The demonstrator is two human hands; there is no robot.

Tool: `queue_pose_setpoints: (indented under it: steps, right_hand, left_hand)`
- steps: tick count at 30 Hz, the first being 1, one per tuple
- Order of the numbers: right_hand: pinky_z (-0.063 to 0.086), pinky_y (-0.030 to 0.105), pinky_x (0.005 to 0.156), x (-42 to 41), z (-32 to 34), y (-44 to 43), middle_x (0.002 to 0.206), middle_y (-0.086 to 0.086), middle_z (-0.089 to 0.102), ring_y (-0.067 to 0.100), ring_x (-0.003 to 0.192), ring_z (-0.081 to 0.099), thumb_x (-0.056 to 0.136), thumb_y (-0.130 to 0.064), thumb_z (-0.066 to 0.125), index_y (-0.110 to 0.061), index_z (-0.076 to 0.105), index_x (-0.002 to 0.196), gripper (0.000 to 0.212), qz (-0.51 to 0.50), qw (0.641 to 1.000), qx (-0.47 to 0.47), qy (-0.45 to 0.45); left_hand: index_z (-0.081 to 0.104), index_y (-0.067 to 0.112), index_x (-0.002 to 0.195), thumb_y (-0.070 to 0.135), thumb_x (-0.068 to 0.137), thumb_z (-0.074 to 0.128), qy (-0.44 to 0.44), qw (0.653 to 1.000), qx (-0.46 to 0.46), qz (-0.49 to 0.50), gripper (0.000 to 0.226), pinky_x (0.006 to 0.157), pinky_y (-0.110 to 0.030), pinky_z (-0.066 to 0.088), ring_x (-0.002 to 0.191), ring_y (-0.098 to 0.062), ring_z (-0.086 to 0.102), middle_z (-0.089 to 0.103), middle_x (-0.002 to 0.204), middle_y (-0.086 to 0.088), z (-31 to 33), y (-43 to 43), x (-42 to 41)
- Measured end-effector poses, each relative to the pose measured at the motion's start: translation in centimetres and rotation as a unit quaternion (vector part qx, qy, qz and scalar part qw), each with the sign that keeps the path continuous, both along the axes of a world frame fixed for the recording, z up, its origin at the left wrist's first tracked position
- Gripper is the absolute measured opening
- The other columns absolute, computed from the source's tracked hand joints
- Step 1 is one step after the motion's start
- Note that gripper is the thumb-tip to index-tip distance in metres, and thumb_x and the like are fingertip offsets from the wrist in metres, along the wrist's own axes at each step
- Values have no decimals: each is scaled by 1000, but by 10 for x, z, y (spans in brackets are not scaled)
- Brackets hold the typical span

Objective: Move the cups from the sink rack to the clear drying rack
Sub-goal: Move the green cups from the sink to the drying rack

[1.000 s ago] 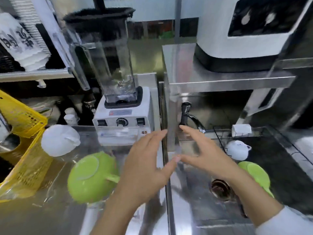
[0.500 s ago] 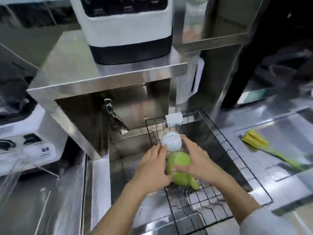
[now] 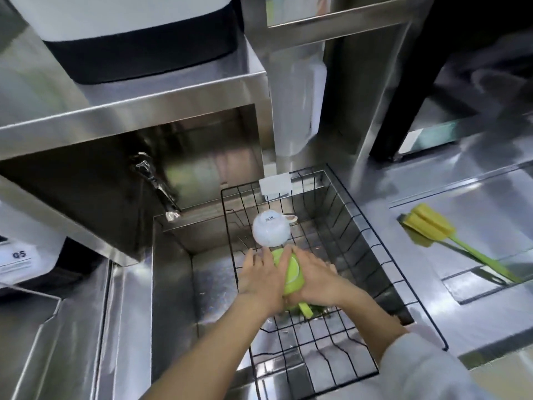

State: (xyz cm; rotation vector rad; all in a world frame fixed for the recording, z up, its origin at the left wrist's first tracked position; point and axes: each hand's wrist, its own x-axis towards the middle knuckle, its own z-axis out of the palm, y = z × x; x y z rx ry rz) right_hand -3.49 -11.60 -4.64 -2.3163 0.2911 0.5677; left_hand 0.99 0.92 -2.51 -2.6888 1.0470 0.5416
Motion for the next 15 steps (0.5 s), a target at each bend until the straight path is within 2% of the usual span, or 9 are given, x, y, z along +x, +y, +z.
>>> queue_pose_setpoints:
  steps: [2,5,9,12,15]
  right_hand:
    - [16,52,110,0,-1,-1,148,3,28,27,135,26,52,-46,79,-35,5,143,118,-11,1000,4,0]
    - [20,44,103,0,1,-4,138,5,37,26,129,32,52,-43,81,-33,11,141,114,-15,1000,-2,-20]
    - [29,39,105,-5,14,-9,126,-2,39,22,125,33,46,-38,82,-34,21,137,110,-48,995,43,-82]
    - [30,26,97,-6,38,-9,112,-23,34,14,120,33,41,-40,77,-57,24,122,98,-66,981,91,-157]
    - [26,21,97,-4,70,-4,117,-17,35,9,120,32,40,-43,76,-60,24,123,99,-73,973,94,-196]
  left_hand:
    - [-8,19,142,44,69,71,-3,1000,-12,-9,110,107,-43,22,121,-38,42,29,138,-27,-4,-1,1]
    - [-3,20,141,41,67,72,-11,998,-54,-21,108,100,-42,31,110,-37,47,39,128,-22,-6,1,2]
    - [1,25,142,43,64,71,-8,990,-140,-5,106,101,-40,30,111,-34,44,37,129,-12,2,5,3]
    - [5,20,142,46,60,70,26,969,-247,22,108,104,-38,28,120,-29,38,34,137,-6,26,14,12]
    - [8,11,142,44,55,77,77,935,-344,39,115,108,-33,24,125,-23,33,32,142,-5,59,31,17]
